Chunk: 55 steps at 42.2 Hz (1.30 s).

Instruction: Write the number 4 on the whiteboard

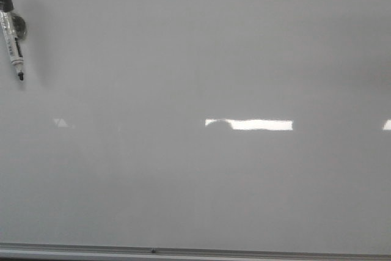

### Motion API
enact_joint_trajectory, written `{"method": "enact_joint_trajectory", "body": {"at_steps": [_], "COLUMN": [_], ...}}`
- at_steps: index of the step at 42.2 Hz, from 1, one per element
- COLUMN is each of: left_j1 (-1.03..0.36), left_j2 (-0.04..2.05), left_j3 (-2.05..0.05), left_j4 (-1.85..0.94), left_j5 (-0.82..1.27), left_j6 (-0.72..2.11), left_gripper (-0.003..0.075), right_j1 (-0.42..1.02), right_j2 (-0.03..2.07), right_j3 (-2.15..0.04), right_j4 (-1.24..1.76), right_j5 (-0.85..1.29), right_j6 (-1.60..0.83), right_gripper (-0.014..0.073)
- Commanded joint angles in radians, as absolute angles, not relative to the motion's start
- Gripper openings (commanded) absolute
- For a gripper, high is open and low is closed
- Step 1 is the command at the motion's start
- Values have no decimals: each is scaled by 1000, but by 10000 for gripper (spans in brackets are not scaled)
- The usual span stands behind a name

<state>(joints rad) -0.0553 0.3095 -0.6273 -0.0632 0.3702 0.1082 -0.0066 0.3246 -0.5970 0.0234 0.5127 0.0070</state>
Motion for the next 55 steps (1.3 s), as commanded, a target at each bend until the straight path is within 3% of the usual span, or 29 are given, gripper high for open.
{"method": "enact_joint_trajectory", "body": {"at_steps": [1,29,33,35,43,47,55], "left_j1": [-61,-61,-61,-61,-61,-61,-121], "left_j2": [380,561,578,585,638,673,762], "left_j3": [-679,-627,-627,-627,-627,-627,-650], "left_j4": [-74,-90,-98,-101,-101,-101,-108], "left_j5": [300,333,340,342,347,349,353], "left_j6": [101,99,99,99,99,99,99], "left_gripper": [-20,-19,21,77,454,526,511], "right_j1": [-12,-12,-12,-12,-12,-12,-12], "right_j2": [411,691,700,702,702,702,702], "right_j3": [-668,-652,-652,-652,-652,-652,-652], "right_j4": [30,30,30,30,30,30,31], "right_j5": [483,489,490,489,489,489,490], "right_j6": [6,0,-10,-15,-37,-37,-37], "right_gripper": [-68,-50,54,152,548,598,590]}}
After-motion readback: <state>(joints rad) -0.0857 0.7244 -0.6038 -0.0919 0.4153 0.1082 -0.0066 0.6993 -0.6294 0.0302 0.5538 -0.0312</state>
